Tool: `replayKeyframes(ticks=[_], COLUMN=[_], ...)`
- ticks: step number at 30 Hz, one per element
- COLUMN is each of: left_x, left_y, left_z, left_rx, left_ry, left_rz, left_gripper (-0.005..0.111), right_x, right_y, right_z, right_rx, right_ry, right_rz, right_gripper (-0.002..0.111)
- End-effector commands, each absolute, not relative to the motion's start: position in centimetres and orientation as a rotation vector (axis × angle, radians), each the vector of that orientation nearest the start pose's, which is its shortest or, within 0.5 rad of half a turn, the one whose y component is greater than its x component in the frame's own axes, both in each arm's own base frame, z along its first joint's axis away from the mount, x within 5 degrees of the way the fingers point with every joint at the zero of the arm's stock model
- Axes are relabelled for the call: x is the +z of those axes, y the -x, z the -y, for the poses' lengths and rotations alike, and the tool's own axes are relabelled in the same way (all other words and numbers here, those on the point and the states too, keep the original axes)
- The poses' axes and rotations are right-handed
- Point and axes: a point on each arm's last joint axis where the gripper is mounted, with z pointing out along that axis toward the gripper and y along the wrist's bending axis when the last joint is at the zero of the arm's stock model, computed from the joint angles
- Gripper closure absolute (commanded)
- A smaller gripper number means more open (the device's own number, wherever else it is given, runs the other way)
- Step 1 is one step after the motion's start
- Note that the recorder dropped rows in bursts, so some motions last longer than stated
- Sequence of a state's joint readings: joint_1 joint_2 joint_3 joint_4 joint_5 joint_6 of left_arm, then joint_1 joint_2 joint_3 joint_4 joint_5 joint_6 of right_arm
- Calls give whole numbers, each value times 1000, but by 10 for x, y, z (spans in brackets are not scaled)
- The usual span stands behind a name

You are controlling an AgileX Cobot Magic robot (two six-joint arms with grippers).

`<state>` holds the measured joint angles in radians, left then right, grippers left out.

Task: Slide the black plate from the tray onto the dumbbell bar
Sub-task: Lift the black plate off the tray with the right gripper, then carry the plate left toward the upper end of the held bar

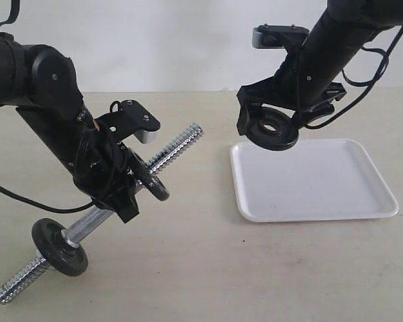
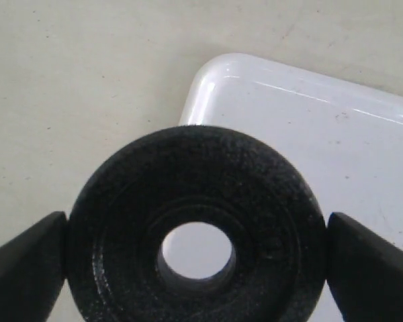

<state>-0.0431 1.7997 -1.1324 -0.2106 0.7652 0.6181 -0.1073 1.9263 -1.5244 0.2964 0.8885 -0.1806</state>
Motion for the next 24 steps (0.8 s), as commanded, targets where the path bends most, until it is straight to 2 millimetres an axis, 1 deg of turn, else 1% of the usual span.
replayKeyframes(ticks=[1,10,16,24], left_x=[209,208,208,208], left_y=[-347,-346,-346,-346], left_z=[27,27,27,27], left_rx=[-93,-98,-99,-99], left_ry=[-723,-727,-733,-733], left_rz=[-2680,-2688,-2690,-2690], left_gripper=[103,103,103,103], right_x=[254,258,263,264], right_y=[-415,-417,-419,-418], right_z=[16,9,2,-1], right_rx=[408,519,628,670], right_ry=[-56,-19,-2,8], right_rz=[-2635,-2584,-2525,-2519], right_gripper=[100,100,100,100])
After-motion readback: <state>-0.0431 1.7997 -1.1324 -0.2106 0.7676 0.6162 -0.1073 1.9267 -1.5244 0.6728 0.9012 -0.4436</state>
